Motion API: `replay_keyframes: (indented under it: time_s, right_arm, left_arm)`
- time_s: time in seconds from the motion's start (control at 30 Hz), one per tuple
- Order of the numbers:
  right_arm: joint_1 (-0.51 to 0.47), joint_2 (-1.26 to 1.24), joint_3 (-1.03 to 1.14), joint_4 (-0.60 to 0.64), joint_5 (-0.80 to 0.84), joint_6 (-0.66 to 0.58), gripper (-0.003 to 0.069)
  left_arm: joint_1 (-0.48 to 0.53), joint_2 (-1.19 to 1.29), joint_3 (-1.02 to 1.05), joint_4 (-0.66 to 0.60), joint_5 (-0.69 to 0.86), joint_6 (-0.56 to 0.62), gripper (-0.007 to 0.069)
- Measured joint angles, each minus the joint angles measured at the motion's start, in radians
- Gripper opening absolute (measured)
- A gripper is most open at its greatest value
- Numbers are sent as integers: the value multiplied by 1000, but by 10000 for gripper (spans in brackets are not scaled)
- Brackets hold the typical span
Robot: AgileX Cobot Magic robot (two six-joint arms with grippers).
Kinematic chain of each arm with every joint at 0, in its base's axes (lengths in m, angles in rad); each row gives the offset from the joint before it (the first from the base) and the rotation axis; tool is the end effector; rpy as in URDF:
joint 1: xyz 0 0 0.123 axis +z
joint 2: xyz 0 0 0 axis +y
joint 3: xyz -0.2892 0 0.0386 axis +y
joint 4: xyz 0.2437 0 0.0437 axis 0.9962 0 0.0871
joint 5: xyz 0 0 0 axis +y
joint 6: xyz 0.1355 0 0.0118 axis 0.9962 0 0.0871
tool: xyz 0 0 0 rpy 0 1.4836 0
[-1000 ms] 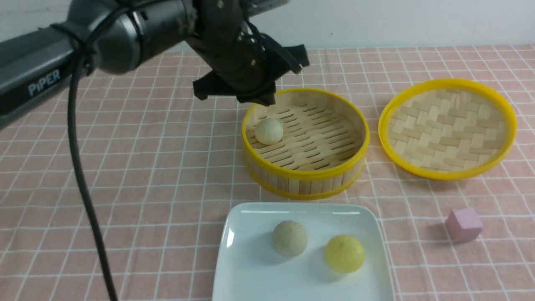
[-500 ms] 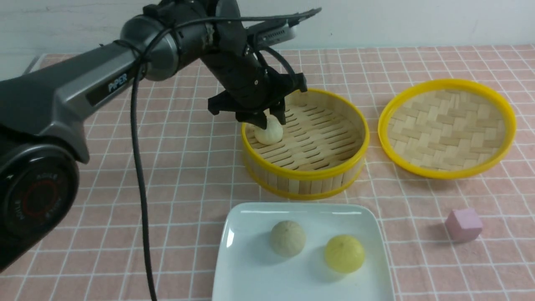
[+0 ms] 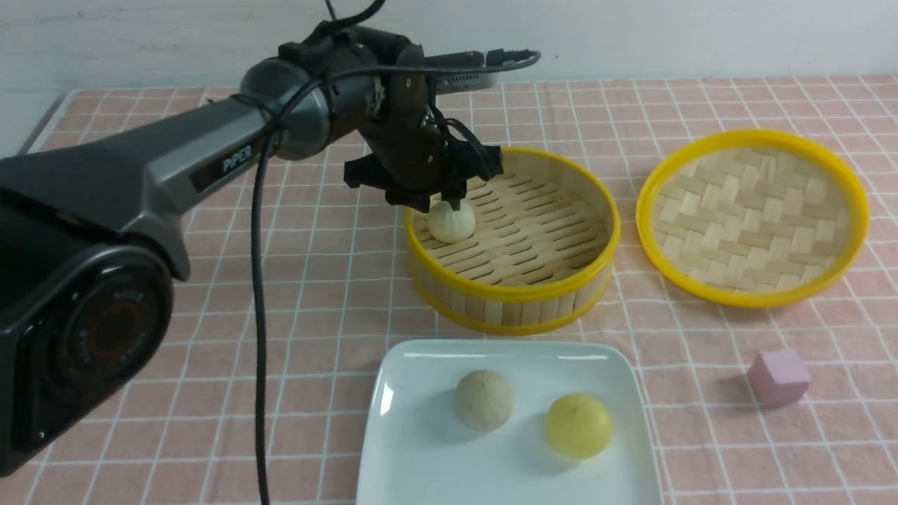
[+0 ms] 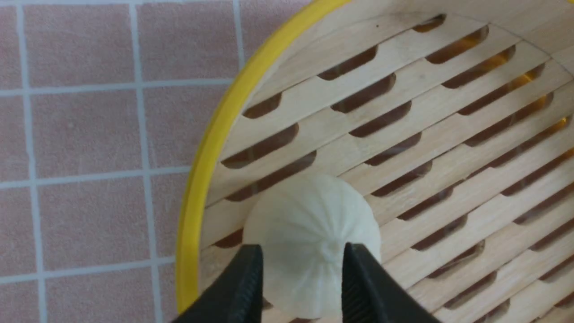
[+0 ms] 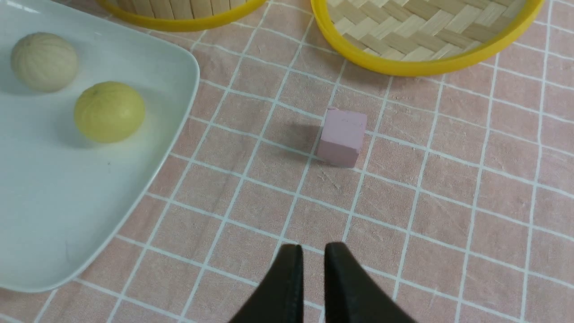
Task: Put the steamed buns into the plate on the pink tablecloth.
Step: 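Reach into the bamboo steamer and grasp a bun with the left gripper, then carry the bun from the bamboo steamer to the plate with the left gripper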
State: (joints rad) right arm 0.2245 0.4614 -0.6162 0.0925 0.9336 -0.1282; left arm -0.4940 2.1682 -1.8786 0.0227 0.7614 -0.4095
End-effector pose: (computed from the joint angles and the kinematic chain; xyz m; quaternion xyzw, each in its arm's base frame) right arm 0.0922 0.0314 0.2807 -0.1497 0.8915 0.0657 0.4224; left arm 0.4572 -0.2438 0.2010 0.0458 0.9532 -0.1215 0.2732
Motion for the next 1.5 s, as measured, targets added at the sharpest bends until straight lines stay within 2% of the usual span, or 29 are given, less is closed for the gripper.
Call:
replay_keyframes:
  time_s: [0.13,0.37,0.47,0.57,0.73,0.97,1.03,1.07,1.1,1.27,1.3,1.33,1.5]
  right_arm:
    - [0,0,35,8,-18,0,107]
    - [0,0,69,20,-35,0,111]
    - [0,0,69,21,-38,0,113]
    - [0,0,69,22,-42,0,118]
    - [0,0,69,22,-43,1,122]
    - [0,0,69,27,-43,1,125]
    - [0,0,69,35,-44,1,127]
    - [0,0,69,45,-46,1,128]
    - [0,0,69,45,-45,1,128]
    - [0,0,69,52,-49,1,133]
    - [0,0,69,52,-49,1,133]
    - [0,0,69,52,-49,1,136]
    - [0,0,69,53,-50,1,142]
  left_arm:
    - [0,26,-4,5,-32,2,218]
    - [0,53,-6,-66,-55,3,221]
    - [0,49,-8,-72,-60,3,253]
    - [0,42,-8,-67,-48,3,343]
    - [0,41,-8,-66,-44,3,437]
    - [0,54,-8,-88,-45,3,459]
    - [0,63,-8,-89,-45,3,447]
    - [0,68,-9,-87,-45,3,400]
    - [0,68,-9,-87,-45,3,400]
    - [0,58,-10,-96,-19,3,81]
    - [0,58,-10,-98,-17,3,81]
    - [0,38,-10,-117,8,3,40]
    - [0,-111,-5,-132,113,38,31]
